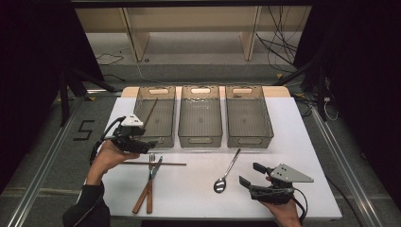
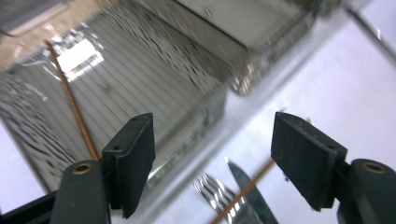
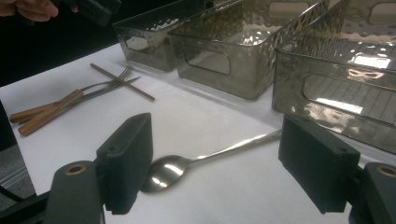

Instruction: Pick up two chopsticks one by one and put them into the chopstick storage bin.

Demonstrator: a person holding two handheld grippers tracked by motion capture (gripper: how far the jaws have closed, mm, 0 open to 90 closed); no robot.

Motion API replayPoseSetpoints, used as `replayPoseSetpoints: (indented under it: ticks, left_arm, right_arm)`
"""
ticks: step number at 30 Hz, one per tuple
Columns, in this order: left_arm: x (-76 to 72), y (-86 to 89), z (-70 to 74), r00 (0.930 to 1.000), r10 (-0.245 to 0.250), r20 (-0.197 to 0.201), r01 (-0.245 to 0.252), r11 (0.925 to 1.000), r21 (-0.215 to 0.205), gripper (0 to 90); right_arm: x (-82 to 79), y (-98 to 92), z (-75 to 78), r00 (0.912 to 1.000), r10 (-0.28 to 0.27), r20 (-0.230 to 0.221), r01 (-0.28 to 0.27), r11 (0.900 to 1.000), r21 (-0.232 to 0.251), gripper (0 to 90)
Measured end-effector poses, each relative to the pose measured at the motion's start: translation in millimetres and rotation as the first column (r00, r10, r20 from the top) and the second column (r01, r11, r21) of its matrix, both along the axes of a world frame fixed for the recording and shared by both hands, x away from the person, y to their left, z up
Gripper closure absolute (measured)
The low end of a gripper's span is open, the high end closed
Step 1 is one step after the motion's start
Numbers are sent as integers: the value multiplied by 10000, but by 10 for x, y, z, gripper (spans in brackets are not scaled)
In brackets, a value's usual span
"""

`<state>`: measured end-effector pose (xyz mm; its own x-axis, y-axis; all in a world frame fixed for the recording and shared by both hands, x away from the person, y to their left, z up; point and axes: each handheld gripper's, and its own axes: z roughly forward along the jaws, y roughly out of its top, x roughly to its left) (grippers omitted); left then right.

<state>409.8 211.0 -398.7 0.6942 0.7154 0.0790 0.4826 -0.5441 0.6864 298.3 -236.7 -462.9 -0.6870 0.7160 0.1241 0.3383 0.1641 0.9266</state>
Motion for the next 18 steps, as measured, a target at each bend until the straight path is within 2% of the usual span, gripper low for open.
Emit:
replayPoseSetpoints:
  ticks: [1, 3, 4, 7, 12, 18]
  left_arm:
    - [-16, -20, -11, 10000, -22, 45, 21, 9998, 180, 287]
    - [-34, -38, -37, 9998, -160, -114, 162, 9997, 204, 287]
    - [-41, -44, -57, 9996, -221, -203, 228, 9991, 356, 286]
    - [-68, -55, -115, 9986, -236, -473, 286, 9939, 1070, 282]
    - [-93, -17, -177, 9953, -421, -872, 522, 9917, 1171, 280]
    - [-90, 5, -256, 9905, -410, -1311, 646, 9813, 1813, 278]
  right_arm:
    - [-1, 1, 2, 10000, 9, 20, -9, 10000, -11, 269]
    - [-4, 3, 2, 10000, 23, 48, -23, 10000, -18, 269]
    - [-5, 1, 3, 10000, 32, 42, -31, 10000, -40, 269]
    - [-11, -2, 7, 10000, 41, 51, -41, 10000, -11, 269]
    - [-16, -1, 6, 9999, 103, 45, -103, 9999, -44, 269]
    - [-22, 13, 7, 9999, 149, 56, -149, 9998, -100, 269]
